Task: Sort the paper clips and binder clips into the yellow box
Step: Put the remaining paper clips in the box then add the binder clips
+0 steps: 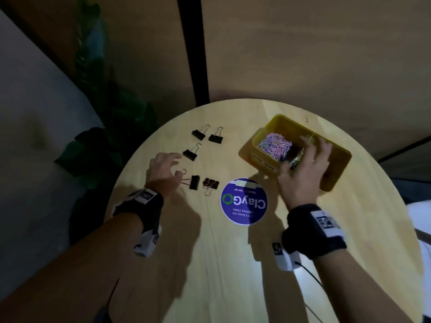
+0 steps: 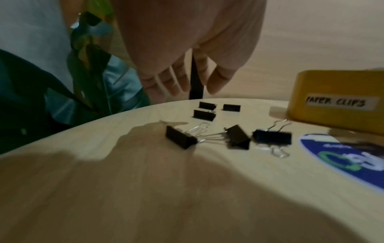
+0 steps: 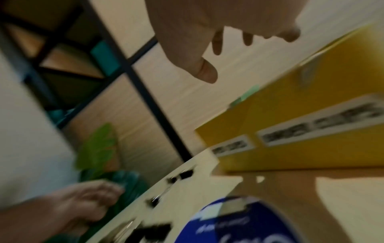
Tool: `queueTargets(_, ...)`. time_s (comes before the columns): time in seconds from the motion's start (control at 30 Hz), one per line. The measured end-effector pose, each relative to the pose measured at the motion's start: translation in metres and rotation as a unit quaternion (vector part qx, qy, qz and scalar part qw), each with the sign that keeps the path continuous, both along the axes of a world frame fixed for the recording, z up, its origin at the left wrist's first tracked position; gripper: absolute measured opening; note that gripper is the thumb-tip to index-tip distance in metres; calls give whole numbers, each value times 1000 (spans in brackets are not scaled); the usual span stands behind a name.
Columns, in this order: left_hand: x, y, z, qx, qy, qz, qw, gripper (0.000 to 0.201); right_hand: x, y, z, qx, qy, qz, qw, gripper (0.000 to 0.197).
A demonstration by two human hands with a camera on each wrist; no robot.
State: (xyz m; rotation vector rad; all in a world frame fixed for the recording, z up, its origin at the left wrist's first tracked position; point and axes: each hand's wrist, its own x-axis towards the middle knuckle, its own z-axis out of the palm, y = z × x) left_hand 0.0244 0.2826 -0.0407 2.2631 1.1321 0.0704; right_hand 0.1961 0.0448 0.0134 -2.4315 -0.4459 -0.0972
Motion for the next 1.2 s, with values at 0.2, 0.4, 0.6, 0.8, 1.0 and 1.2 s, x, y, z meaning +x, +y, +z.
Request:
queueTargets(0.2, -20, 9, -32, -22, 154, -83, 984, 45, -53, 69, -32, -78, 112, 286, 948, 50)
queueTargets(0.4, -24, 3, -28, -46, 143, -87, 985, 16, -73, 94, -77, -295, 90, 438, 844, 51)
queueTargets(0.6, -8, -3, -18, -85, 1, -88, 992, 40, -60, 97, -73, -214, 134, 402, 880, 35)
queueTargets(0.8, 22, -12, -35, -112, -49, -89, 988, 67, -20, 128, -58, -173, 128, 341, 915, 28)
queueTargets(1.0, 34, -27, -52, -80, 26, -125, 989, 46, -13, 184, -67, -268, 115, 465, 836, 44)
queueTargets(1.2, 14, -32, -52, -66, -35, -131, 989, 43, -21, 206, -88, -311, 93, 510, 797, 51)
